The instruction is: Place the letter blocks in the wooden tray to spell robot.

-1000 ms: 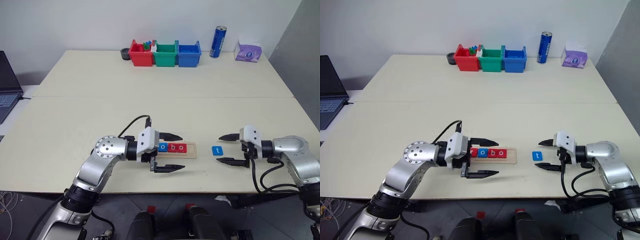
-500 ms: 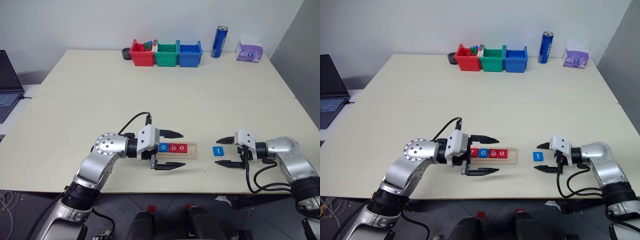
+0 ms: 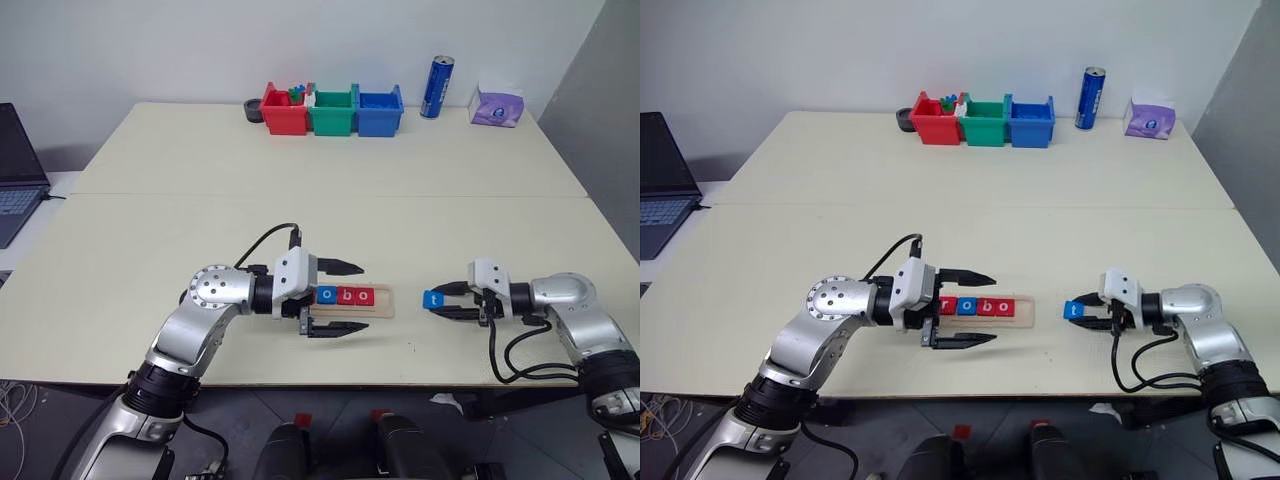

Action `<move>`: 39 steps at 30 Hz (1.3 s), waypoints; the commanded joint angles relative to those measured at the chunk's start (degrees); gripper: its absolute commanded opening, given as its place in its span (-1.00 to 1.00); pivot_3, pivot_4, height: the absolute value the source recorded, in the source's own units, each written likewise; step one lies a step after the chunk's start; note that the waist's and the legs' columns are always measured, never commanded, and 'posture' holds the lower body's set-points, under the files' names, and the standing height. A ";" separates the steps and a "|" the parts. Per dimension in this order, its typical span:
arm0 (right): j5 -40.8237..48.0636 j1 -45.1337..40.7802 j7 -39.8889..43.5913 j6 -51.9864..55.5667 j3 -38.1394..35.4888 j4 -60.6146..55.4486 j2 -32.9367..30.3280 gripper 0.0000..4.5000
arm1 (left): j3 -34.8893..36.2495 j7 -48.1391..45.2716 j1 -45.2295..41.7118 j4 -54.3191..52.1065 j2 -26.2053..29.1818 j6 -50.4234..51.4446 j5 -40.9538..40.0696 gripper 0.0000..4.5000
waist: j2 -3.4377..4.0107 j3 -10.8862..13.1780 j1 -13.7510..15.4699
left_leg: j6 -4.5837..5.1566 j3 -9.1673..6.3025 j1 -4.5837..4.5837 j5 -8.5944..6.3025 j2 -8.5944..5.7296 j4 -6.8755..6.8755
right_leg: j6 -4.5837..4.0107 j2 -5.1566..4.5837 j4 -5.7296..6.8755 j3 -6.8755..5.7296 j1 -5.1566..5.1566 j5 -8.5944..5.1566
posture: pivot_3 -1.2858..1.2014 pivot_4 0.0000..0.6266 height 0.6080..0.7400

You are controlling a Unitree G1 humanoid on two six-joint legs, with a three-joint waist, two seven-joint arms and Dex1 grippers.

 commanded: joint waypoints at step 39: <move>-5.42 -6.20 -3.46 7.10 7.69 -8.15 7.81 -0.35 | 8.34 -4.20 2.45 1.25 6.36 -2.57 -2.68 1.00 | 0.01 0.01 0.13 | 0.00 -0.06 -0.05 -0.01 -0.02 -0.03 | -0.07 -0.05 -0.01 -0.10 -0.03 -0.03 | 0.03 -0.52 1.00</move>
